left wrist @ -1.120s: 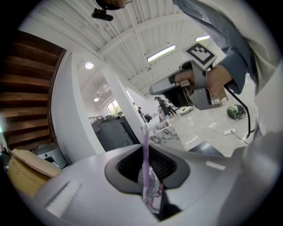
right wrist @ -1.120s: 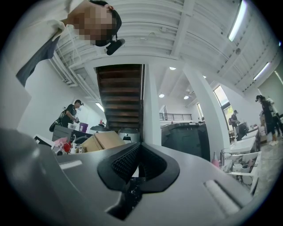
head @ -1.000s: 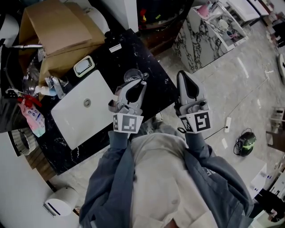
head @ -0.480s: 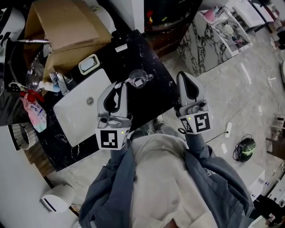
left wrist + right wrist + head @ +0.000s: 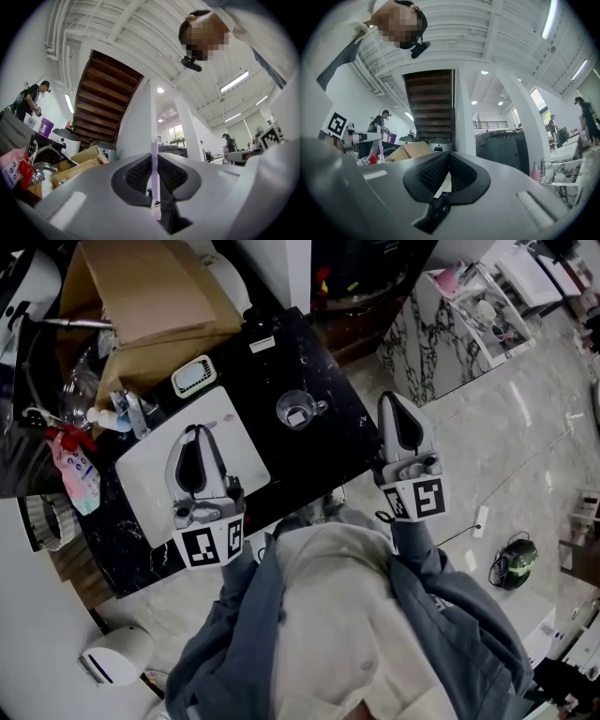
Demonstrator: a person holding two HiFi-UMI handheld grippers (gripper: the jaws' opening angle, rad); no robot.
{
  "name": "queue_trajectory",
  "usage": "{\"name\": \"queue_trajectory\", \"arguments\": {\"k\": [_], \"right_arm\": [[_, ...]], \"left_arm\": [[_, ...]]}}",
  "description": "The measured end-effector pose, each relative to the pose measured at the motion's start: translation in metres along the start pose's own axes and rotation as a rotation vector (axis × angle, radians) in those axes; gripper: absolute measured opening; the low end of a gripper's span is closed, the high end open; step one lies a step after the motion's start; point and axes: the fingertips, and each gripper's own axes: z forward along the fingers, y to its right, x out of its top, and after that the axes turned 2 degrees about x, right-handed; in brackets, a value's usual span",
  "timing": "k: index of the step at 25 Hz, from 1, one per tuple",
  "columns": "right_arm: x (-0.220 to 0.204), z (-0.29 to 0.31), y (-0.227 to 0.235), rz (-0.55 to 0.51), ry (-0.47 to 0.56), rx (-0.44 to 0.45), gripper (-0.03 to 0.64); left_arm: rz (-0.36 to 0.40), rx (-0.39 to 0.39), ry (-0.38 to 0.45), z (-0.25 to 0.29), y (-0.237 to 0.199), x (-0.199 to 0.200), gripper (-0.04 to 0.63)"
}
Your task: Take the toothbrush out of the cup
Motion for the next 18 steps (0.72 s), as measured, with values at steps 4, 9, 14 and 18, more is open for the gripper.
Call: {"name": "queue_trajectory", "arguments": {"k": [4,9,14,18], "right_arm": [[-0.0006,0.0002,0.0004,-0.014,-0.006,-0.004,0.005],[-0.0009,0.0029,-0.0034,-0.037,-0.019,0.007,0.005],[-0.0005,0.0030,-0.0050,-0.043,-0.023,0.005,0.005],[-0.0008,0.0024,-0.0046,-0.045,-0.023,0.001,0.005]], "left_arm": [[0.008,0.004,-0.003,-0.0021,-0.0029,-0.0014,0.100],[0.013,-0.010,0.003,-0.0015,0.0009,-0.0023,0.098],[0.017,-0.023,0.010,-0.0031,0.0037,-0.0029,0.098],[0.028,-0.030,0.010,-0.0028,0.0058,-0.0045,0.098]]}}
